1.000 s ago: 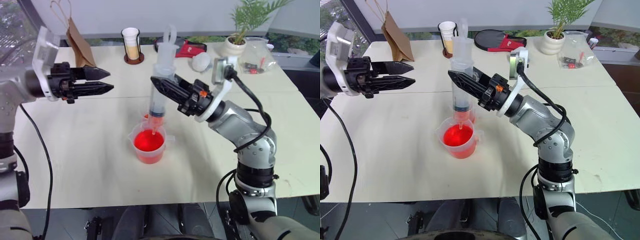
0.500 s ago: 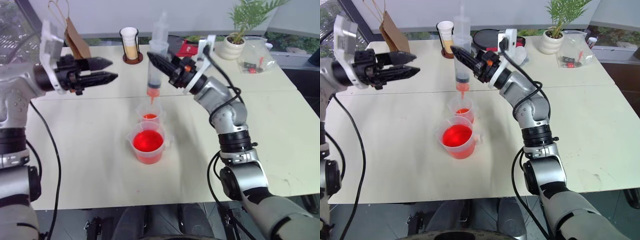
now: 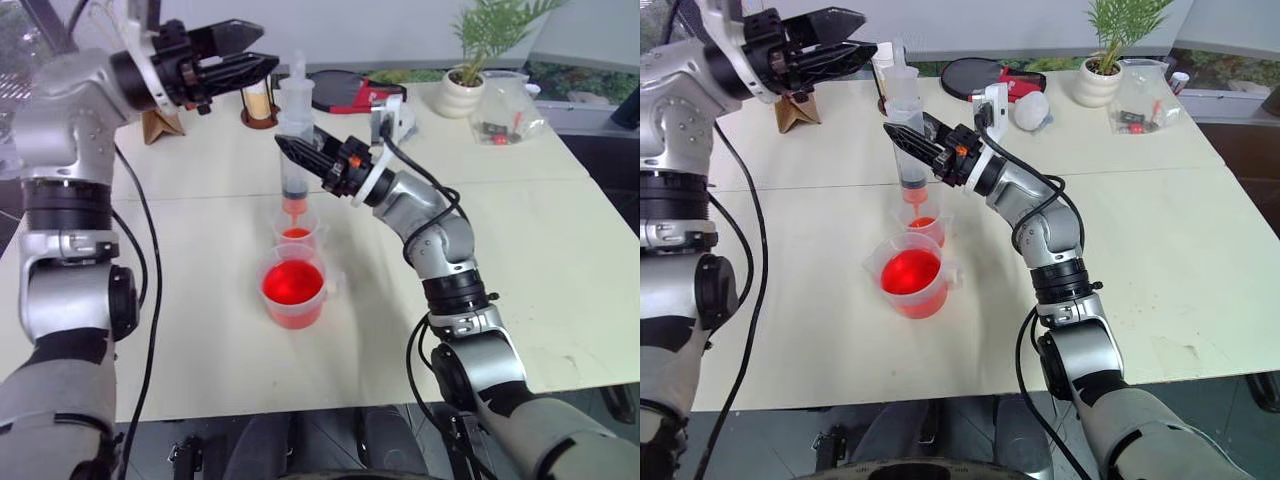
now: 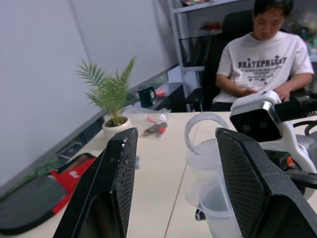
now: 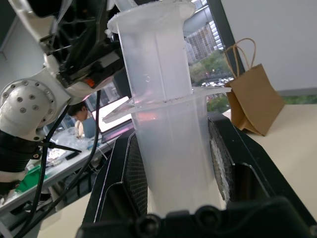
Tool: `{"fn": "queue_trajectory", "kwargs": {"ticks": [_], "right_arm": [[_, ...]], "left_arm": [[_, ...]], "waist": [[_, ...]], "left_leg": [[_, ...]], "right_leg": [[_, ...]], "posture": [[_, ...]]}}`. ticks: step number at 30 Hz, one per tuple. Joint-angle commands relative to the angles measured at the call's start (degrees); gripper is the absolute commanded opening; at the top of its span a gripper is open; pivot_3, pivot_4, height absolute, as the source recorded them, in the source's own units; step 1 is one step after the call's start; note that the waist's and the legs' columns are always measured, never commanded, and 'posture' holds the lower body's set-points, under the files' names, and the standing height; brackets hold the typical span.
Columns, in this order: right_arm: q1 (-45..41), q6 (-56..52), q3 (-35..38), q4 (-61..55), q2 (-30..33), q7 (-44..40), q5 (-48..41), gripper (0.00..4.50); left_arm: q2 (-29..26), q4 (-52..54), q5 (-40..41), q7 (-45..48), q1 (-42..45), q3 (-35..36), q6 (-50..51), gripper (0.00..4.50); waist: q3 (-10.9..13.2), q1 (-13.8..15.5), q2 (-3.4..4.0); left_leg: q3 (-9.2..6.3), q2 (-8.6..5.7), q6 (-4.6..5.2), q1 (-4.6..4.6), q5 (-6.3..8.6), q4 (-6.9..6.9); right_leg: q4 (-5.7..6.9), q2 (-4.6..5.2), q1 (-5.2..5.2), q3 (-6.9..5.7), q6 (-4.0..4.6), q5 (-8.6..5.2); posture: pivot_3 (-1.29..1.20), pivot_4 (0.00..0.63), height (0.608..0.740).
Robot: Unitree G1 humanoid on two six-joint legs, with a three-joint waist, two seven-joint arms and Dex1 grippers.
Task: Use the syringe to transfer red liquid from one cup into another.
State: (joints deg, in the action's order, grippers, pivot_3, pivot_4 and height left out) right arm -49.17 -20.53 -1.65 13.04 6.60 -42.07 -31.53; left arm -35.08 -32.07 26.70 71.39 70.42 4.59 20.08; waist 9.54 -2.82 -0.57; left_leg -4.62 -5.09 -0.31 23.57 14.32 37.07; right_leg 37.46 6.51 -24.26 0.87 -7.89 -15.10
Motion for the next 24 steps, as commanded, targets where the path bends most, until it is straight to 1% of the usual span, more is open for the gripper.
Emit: {"fn": "queue_trajectory", "kwargs": {"ticks": [1, 7, 8, 10, 13, 14, 18, 24], "right_arm": [[-0.4, 0.9, 0.0, -3.1, -0.8, -0.7, 0.3, 1.4], [0.2, 0.9, -0.7, -4.1, -1.4, -1.4, 1.1, 1.4], [0.4, 0.9, -0.9, -4.2, -1.4, -1.5, 1.2, 1.4], [0.6, 0.8, -1.0, -4.4, -1.6, -1.6, 1.3, 1.4], [0.7, 0.8, -1.2, -4.5, -1.6, -1.9, 1.6, 1.4], [0.7, 0.8, -1.2, -4.5, -1.6, -2.0, 1.7, 1.4], [0.7, 1.0, -1.3, -4.2, -1.6, -2.2, 2.1, 1.4], [0.2, 2.0, -1.0, -3.6, -1.7, -2.5, 2.8, 1.4]], "left_arm": [[0.8, -2.9, -1.8, 1.7, 3.5, -0.4, -3.8, 2.55], [2.9, -7.6, -4.9, 2.1, 4.9, -1.5, -8.4, 2.55], [3.2, -7.7, -5.0, 2.2, 4.9, -1.4, -8.6, 2.32], [3.8, -7.6, -4.7, 2.7, 5.0, -1.0, -8.5, 1.68], [4.3, -6.7, -4.4, 3.4, 4.7, -0.6, -7.9, 0.15], [4.3, -6.3, -4.3, 3.7, 4.5, -0.5, -7.6, 0.02], [3.9, -4.3, -3.6, 5.1, 3.8, -0.5, -5.2, 0.02], [2.6, 0.1, -3.6, 6.5, 0.0, -1.0, -2.1, 0.02]], "waist": [[0.0, 0.1, 0.0], [0.0, 0.2, 0.0], [0.0, 0.2, 0.0], [0.0, 0.2, 0.0], [0.0, 0.2, 0.0], [0.0, 0.2, 0.0], [0.0, 0.0, 0.0], [0.0, 0.0, 0.0]], "left_leg": [[0.0, 0.0, 0.0, 0.0, 0.0, 0.01], [0.0, -0.01, 0.0, 0.0, 0.0, 0.02], [0.0, -0.02, 0.0, 0.0, 0.0, 0.03], [0.0, -0.02, 0.0, 0.0, 0.0, 0.03], [0.0, -0.03, 0.0, 0.01, 0.0, 0.04], [0.0, -0.03, 0.0, 0.01, 0.0, 0.05], [-0.01, -0.02, 0.0, 0.01, 0.0, 0.02], [-0.01, -0.01, 0.0, 0.01, 0.0, 0.03]], "right_leg": [[0.01, 0.0, 0.0, 0.0, 0.0, 0.0], [0.03, 0.01, 0.01, 0.0, 0.0, 0.0], [0.02, 0.01, 0.01, 0.0, 0.0, 0.0], [0.03, 0.01, 0.01, 0.0, 0.0, 0.0], [0.03, 0.02, 0.02, 0.0, 0.0, 0.0], [0.03, 0.02, 0.03, 0.0, 0.0, 0.0], [0.04, 0.01, -0.01, 0.0, 0.0, 0.0], [0.11, 0.01, -0.02, 0.0, 0.0, 0.0]], "posture": [[0.0, 0.15, 0.739], [0.0, 0.15, 0.739], [0.0, 0.15, 0.739], [0.0, 0.15, 0.739], [0.0, 0.15, 0.739], [0.0, 0.15, 0.739], [0.0, 0.15, 0.739], [0.0, 0.15, 0.739]]}}
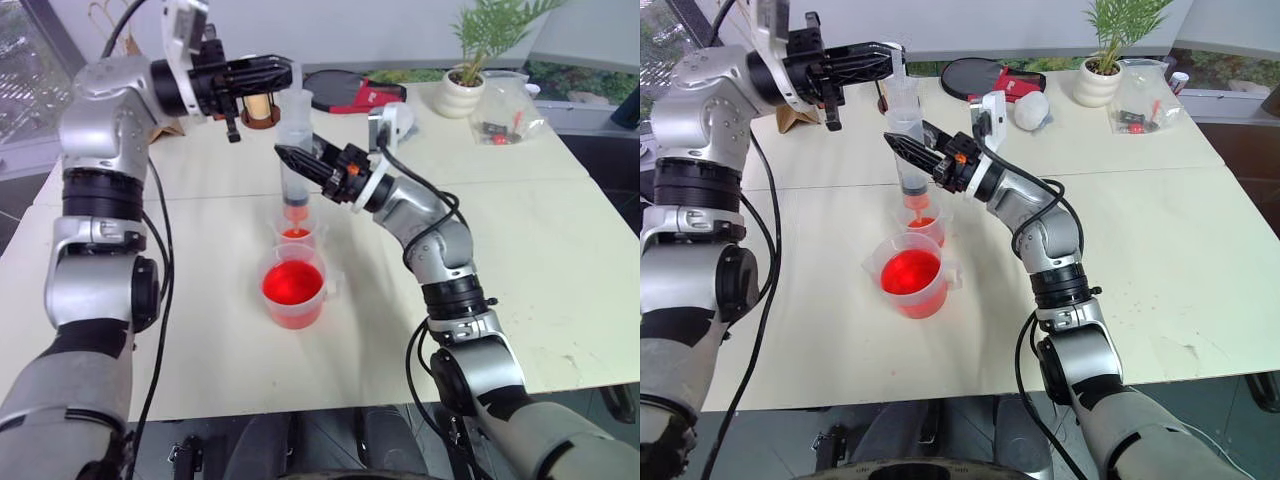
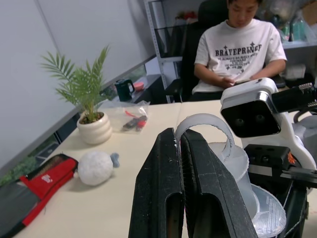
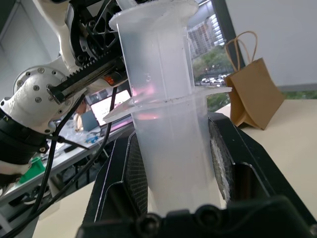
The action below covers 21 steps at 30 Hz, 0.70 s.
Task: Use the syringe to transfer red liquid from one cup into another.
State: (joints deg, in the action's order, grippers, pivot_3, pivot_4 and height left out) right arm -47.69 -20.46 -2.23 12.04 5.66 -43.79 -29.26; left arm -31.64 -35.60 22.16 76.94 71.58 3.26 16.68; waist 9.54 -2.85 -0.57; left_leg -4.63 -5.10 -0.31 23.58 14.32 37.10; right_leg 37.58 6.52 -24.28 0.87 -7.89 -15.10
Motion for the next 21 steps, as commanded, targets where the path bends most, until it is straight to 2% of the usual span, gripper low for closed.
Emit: {"fn": "queue_trajectory", "kwargs": {"ticks": [1, 8, 21], "right_arm": [[-1.5, 2.2, -0.3, -2.5, -0.6, -0.8, 0.8, 1.4], [-4.2, 4.3, 0.9, -0.9, 0.5, -1.9, 2.5, 1.4], [-8.5, 6.0, 2.7, -0.5, 0.6, -1.6, 2.4, 1.4]], "left_arm": [[-1.1, 4.7, 0.7, 1.1, -2.2, -0.1, 1.6, 0.02], [-0.2, 8.5, 0.1, -2.0, -7.7, -0.4, 1.2, 0.02], [2.4, 10.8, -0.5, -5.4, -12.8, -2.2, 0.0, 0.02]], "waist": [[0.0, 0.0, 0.0], [0.0, 0.3, 0.0], [0.0, 0.2, 0.0]], "left_leg": [[0.0, 0.0, 0.0, 0.0, 0.0, 0.0], [0.0, -0.02, 0.0, 0.0, 0.0, 0.05], [0.0, 0.0, -0.03, 0.0, -0.02, 0.03]], "right_leg": [[0.02, 0.0, -0.01, 0.0, 0.0, 0.0], [0.07, 0.02, -0.02, 0.01, 0.0, 0.0], [0.08, 0.01, -0.05, 0.02, 0.0, 0.0]], "posture": [[0.0, 0.15, 0.739], [0.0, 0.15, 0.739], [0.0, 0.15, 0.739]]}}
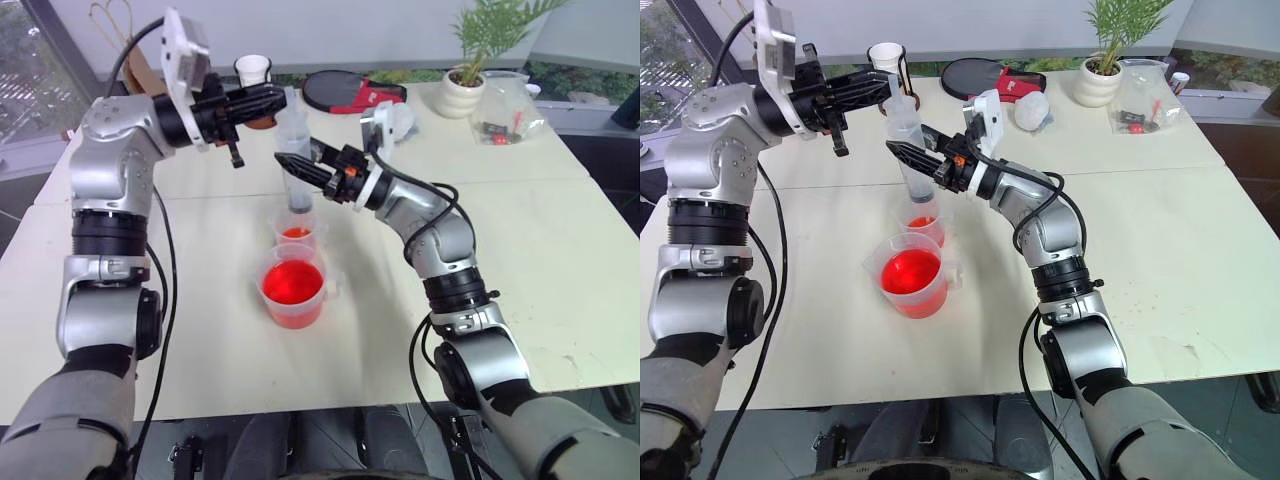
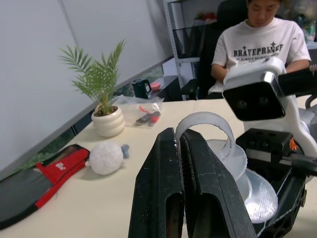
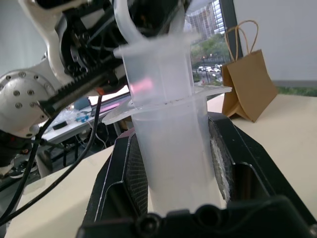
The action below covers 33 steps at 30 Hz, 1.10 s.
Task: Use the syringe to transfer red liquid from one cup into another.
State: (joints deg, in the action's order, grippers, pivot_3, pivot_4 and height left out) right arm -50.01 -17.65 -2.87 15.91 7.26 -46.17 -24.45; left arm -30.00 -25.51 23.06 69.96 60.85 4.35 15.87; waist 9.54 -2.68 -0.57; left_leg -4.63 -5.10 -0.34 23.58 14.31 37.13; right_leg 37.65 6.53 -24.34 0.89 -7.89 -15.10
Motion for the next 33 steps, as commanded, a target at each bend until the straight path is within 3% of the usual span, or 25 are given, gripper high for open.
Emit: {"fn": "queue_trajectory", "kwargs": {"ticks": [1, 11, 15, 21, 26, 33], "right_arm": [[-6.3, 3.0, 3.4, -4.7, -1.0, 0.8, -2.6, 1.4], [-6.2, 1.5, 3.6, -7.1, -1.4, 1.6, -3.9, 1.4], [-5.6, 1.5, 3.4, -7.2, -1.4, 1.5, -3.8, 1.4], [-5.1, 0.9, 3.6, -7.5, -1.7, 1.5, -3.9, 1.4], [-5.4, -1.8, 5.2, -7.9, -1.5, 3.3, -5.5, 1.4], [-9.3, -9.3, 12.7, -2.8, 1.8, 12.6, -8.6, 1.4]], "left_arm": [[0.8, 0.8, -1.5, 1.6, -2.3, -3.5, 0.8, 0.02], [0.7, -1.6, -2.0, 1.5, -2.5, -3.5, 0.3, 0.02], [-0.2, -2.7, 1.9, 1.5, 0.0, 0.0, 4.7, 1.3], [-3.5, -4.8, 4.7, -0.4, 2.7, 5.4, 7.1, 4.24], [-9.5, -3.3, 8.6, -0.6, 1.2, 10.5, 13.1, 4.24], [-13.0, 14.1, 6.1, -1.3, -13.0, 5.5, 14.3, 4.24]], "waist": [[0.0, 0.0, 0.0], [0.0, 0.1, 0.0], [0.0, 0.1, 0.0], [0.0, 0.0, 0.0], [0.0, -0.8, 0.0], [0.0, -0.6, 0.0]], "left_leg": [[0.0, 0.0, 0.0, 0.0, 0.0, 0.01], [-0.01, -0.02, 0.0, 0.0, 0.0, 0.02], [0.0, -0.02, 0.0, 0.0, 0.0, 0.02], [-0.01, 0.0, 0.0, 0.0, 0.0, 0.01], [-0.02, 0.01, 0.0, 0.0, 0.0, -0.04], [-0.08, -0.06, 0.0, -0.02, 0.0, 0.01]], "right_leg": [[0.0, 0.0, 0.0, 0.0, 0.0, 0.0], [0.0, 0.01, 0.02, 0.0, 0.0, 0.0], [0.0, 0.01, 0.02, 0.0, 0.0, 0.0], [0.0, 0.0, 0.01, -0.01, 0.0, 0.0], [0.08, -0.01, -0.05, 0.0, 0.0, 0.0], [0.34, 0.12, -0.01, 0.0, 0.01, 0.0]], "posture": [[0.0, 0.15, 0.739], [0.0, 0.15, 0.739], [0.0, 0.15, 0.739], [0.0, 0.15, 0.739], [0.0, 0.15, 0.739], [0.0, 0.15, 0.739]]}}
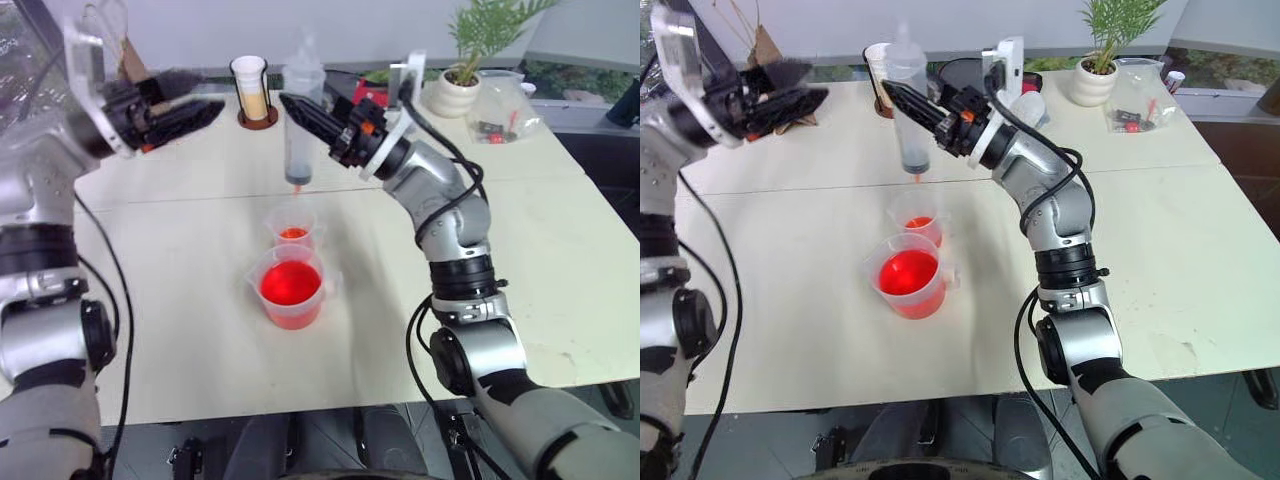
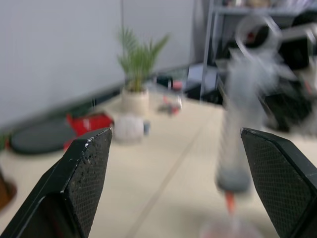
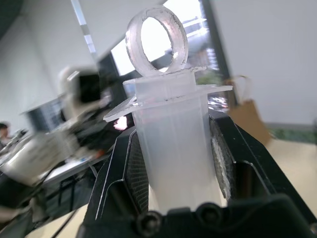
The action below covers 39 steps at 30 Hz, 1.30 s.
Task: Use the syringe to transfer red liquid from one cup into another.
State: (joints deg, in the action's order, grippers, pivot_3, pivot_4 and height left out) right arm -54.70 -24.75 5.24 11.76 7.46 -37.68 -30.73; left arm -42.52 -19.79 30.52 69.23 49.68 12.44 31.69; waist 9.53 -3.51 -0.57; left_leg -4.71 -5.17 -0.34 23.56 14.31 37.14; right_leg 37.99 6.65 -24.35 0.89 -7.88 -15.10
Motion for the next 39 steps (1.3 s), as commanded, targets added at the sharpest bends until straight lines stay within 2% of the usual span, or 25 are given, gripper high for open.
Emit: {"fn": "queue_trajectory", "kwargs": {"ticks": [1, 4, 6, 9, 11, 14, 17, 20, 26, 28, 30, 32, 33, 37, 39], "right_arm": [[-6.6, -4.0, 6.4, 3.1, 3.3, 5.8, -2.8, 1.4], [-13.4, -15.0, 9.3, 8.7, 12.3, 7.2, -4.0, 1.4], [-17.8, -23.8, 8.3, 12.8, 19.8, 5.8, -3.2, 1.4], [-22.1, -36.8, -0.5, 18.8, 30.9, 0.1, 1.6, 1.4], [-22.1, -43.9, -6.2, 20.8, 36.0, -4.7, 3.1, 1.4], [-15.5, -50.6, -14.5, 20.5, 41.6, -9.8, 5.1, 1.4], [-11.8, -54.2, -17.9, 21.7, 42.4, -10.6, 6.9, 1.4], [-10.8, -55.5, -17.3, 25.2, 40.5, -9.0, 8.3, 1.4], [-9.4, -52.6, -14.9, 30.5, 35.5, -4.8, 11.4, 1.4], [-9.5, -52.4, -14.1, 31.1, 34.7, -3.7, 12.1, 2.41], [-9.2, -52.1, -13.4, 31.2, 34.0, -3.0, 12.6, 3.16], [-8.8, -51.7, -12.6, 31.0, 33.5, -2.2, 13.0, 4.29], [-8.4, -51.3, -12.0, 30.6, 33.3, -1.8, 13.1, 4.49], [-6.1, -46.6, -7.9, 24.7, 34.2, -3.4, 11.2, 4.49], [-3.1, -42.8, -5.3, 16.6, 35.3, -8.6, 7.6, 4.49]], "left_arm": [[-0.7, 12.0, -0.5, 0.1, -3.3, -3.5, -0.6, 4.24], [-2.4, 18.7, 3.3, 1.9, -5.1, -3.8, 4.2, 4.24], [-4.5, 22.5, 6.0, 3.7, -6.0, -3.6, 7.4, 4.24], [-7.0, 27.8, 9.4, 5.8, -6.6, -4.2, 10.5, 4.24], [-7.6, 30.4, 10.5, 6.4, -6.8, -5.1, 11.2, 4.24], [-6.9, 32.0, 8.6, 8.0, -6.1, -9.0, 8.9, 4.24], [-4.9, 29.0, 4.9, 8.6, -5.3, -12.9, 4.7, 4.24], [-2.6, 25.1, 1.0, 9.3, -3.8, -16.4, 0.0, 4.24], [1.2, 20.4, -0.7, 10.2, -0.4, -18.5, -2.5, 4.24], [1.3, 19.9, -0.9, 10.6, -0.1, -18.5, -2.5, 4.28], [1.3, 19.4, -1.0, 10.8, 0.3, -18.2, -2.3, 4.28], [1.5, 18.6, -1.1, 10.4, 0.6, -17.6, -2.3, 4.28], [1.6, 18.0, -1.0, 9.7, 0.8, -16.9, -2.0, 4.28], [0.0, 15.7, 0.4, 7.5, 0.5, -13.0, 0.4, 4.28], [-2.2, 15.8, 1.7, 7.0, -1.1, -9.8, 1.9, 4.28]], "waist": [[0.0, 0.6, -0.01], [0.1, 1.4, -0.02], [0.1, 1.5, -0.01], [0.1, 1.4, 0.04], [0.1, 1.3, 0.02], [0.1, 1.1, 0.0], [0.1, 1.1, 0.13], [0.2, 0.9, 0.32], [0.2, 1.1, 0.28], [0.2, 1.1, 0.29], [0.2, 1.1, 0.27], [0.2, 1.2, 0.27], [0.2, 1.3, 0.27], [0.2, 1.3, 0.26], [0.2, 1.1, 0.26]], "left_leg": [[0.01, -0.01, 0.0, 0.01, 0.0, 0.01], [0.02, -0.04, 0.0, 0.09, 0.0, 0.01], [0.0, -0.03, 0.0, 0.25, 0.0, -0.02], [0.02, 0.0, 0.02, 0.26, 0.01, -0.17], [0.08, 0.04, 0.06, 0.27, 0.04, -0.19], [0.17, 0.07, 0.37, 0.24, 0.22, -0.13], [0.25, 0.06, 0.42, 0.2, 0.24, -0.04], [0.41, 0.06, 0.43, 0.21, 0.22, -0.03], [0.4, 0.08, 0.19, 0.22, 0.08, -0.02], [0.4, 0.07, 0.18, 0.22, 0.08, -0.02], [0.4, 0.07, 0.18, 0.22, 0.08, -0.03], [0.39, 0.06, 0.18, 0.22, 0.07, 0.01], [0.38, 0.06, 0.18, 0.22, 0.08, 0.04], [0.35, 0.05, 0.19, 0.22, 0.08, 0.09], [0.36, 0.05, 0.19, 0.23, 0.08, 0.07]], "right_leg": [[-0.01, 0.01, 0.0, 0.0, 0.0, 0.0], [-0.1, 0.06, -0.05, 0.02, 0.01, 0.0], [-0.38, 0.08, -0.13, 0.0, 0.02, -0.01], [-0.67, 0.06, -0.08, -0.01, 0.02, -0.01], [-0.79, 0.04, -0.04, -0.03, 0.03, -0.01], [-0.81, 0.03, 0.03, -0.02, 0.03, -0.01], [-0.77, 0.04, 0.07, -0.01, 0.02, -0.01], [-0.76, 0.06, 0.0, 0.05, 0.01, 0.0], [-0.76, 0.05, -0.02, 0.02, -0.01, 0.0], [-0.75, 0.06, -0.02, 0.02, -0.01, 0.0], [-0.75, 0.06, -0.03, 0.02, -0.01, 0.0], [-0.75, 0.06, 0.0, 0.01, -0.01, 0.01], [-0.75, 0.06, 0.02, 0.01, -0.01, 0.01], [-0.73, 0.06, 0.04, 0.0, -0.02, 0.01], [-0.73, 0.05, 0.01, 0.0, -0.02, 0.01]], "posture": [[0.0, 0.15, 0.739], [0.0, 0.15, 0.739], [0.0, 0.15, 0.739], [0.0, 0.15, 0.739], [0.0, 0.15, 0.739], [0.0, 0.15, 0.739], [0.0, 0.15, 0.739], [0.0, 0.15, 0.739], [0.0, 0.15, 0.739], [0.0, 0.15, 0.739], [0.0, 0.15, 0.739], [0.0, 0.15, 0.739], [0.0, 0.15, 0.739], [0.0, 0.15, 0.739], [0.0, 0.15, 0.739]]}}
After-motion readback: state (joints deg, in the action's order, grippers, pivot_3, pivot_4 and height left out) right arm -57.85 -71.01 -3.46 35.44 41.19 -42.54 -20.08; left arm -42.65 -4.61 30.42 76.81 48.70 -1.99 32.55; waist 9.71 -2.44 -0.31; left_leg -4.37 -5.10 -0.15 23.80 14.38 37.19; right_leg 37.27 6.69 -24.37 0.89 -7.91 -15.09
